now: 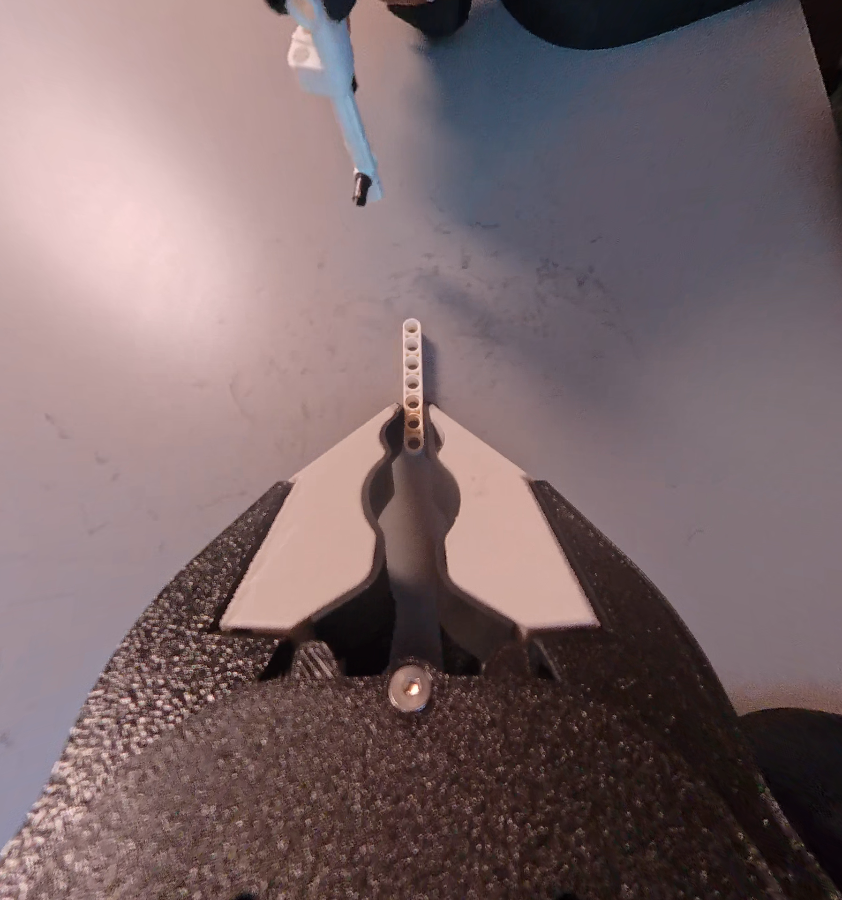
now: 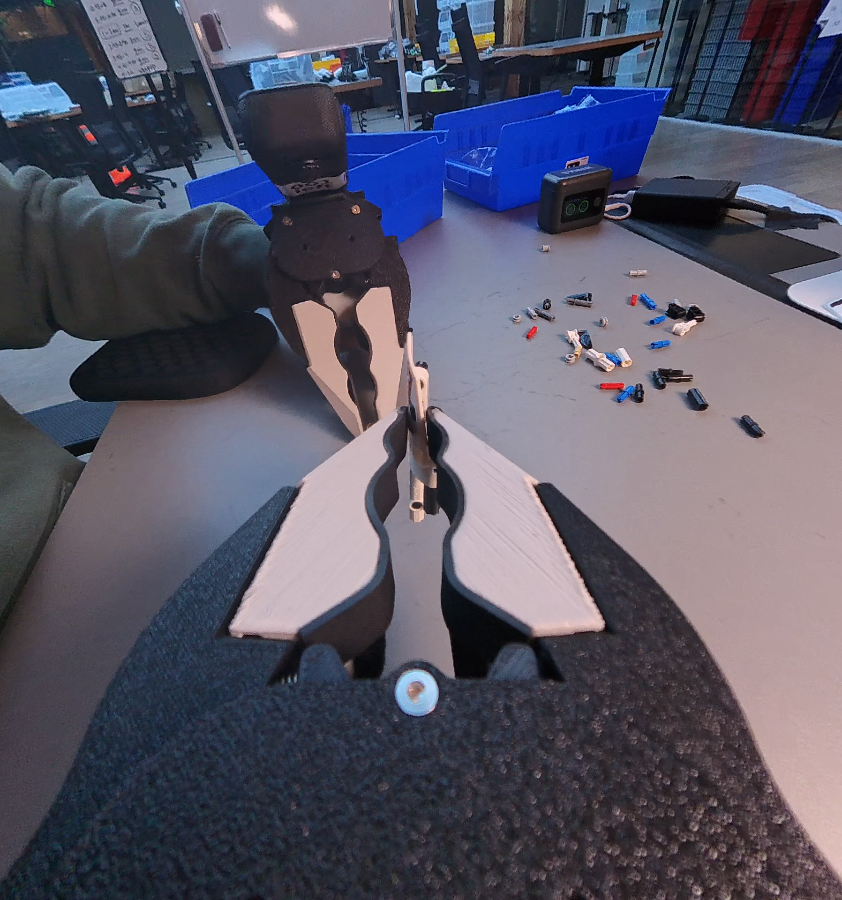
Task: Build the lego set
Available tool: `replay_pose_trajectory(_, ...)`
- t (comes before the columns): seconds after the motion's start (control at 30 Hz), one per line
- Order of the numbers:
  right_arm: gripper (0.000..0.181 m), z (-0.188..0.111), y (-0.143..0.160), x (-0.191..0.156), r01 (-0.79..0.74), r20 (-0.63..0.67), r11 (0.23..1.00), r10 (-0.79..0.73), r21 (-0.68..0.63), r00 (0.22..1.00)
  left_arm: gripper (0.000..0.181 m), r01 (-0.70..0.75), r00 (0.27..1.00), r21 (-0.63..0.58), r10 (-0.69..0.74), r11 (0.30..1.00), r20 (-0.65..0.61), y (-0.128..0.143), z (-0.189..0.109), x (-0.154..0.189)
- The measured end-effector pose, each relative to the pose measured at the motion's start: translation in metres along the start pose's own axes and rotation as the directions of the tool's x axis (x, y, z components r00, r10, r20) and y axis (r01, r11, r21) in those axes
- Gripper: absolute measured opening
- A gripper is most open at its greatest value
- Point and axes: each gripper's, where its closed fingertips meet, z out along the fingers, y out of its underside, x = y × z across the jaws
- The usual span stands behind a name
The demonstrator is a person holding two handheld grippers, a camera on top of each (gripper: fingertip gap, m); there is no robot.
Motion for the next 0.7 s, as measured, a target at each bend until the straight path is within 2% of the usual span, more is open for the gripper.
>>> replay_pose_trajectory(0.2,0.007,0.000,0.001,0.001,-0.002,-0.001,1.000,0.002,-0.006,1.000,0.008,-0.058,0.998,-0.005,0.058,0.998,-0.008,-0.013,0.014,0.000)
replay_pose_trajectory(0.3,0.007,-0.001,0.000,0.001,-0.001,-0.003,1.000,0.001,-0.002,1.000,0.020,-0.012,1.000,0.002,0.012,1.000,0.011,-0.012,0.013,-0.006)
replay_pose_trajectory(0.4,0.007,-0.001,0.000,0.002,-0.002,-0.003,1.000,0.002,-0.002,1.000,0.023,0.016,0.999,0.013,-0.016,1.000,0.027,-0.010,0.011,-0.004)
replay_pose_trajectory(0.63,0.007,-0.002,0.000,0.000,-0.003,0.006,1.000,0.003,-0.007,1.000,0.022,0.110,0.984,0.032,-0.113,0.993,0.140,-0.014,0.015,-0.005)
replay_pose_trajectory(0.7,0.007,-0.003,-0.003,0.000,-0.014,0.016,1.000,0.014,-0.001,1.000,0.016,0.118,0.982,0.032,-0.122,0.992,0.146,-0.017,0.018,-0.005)
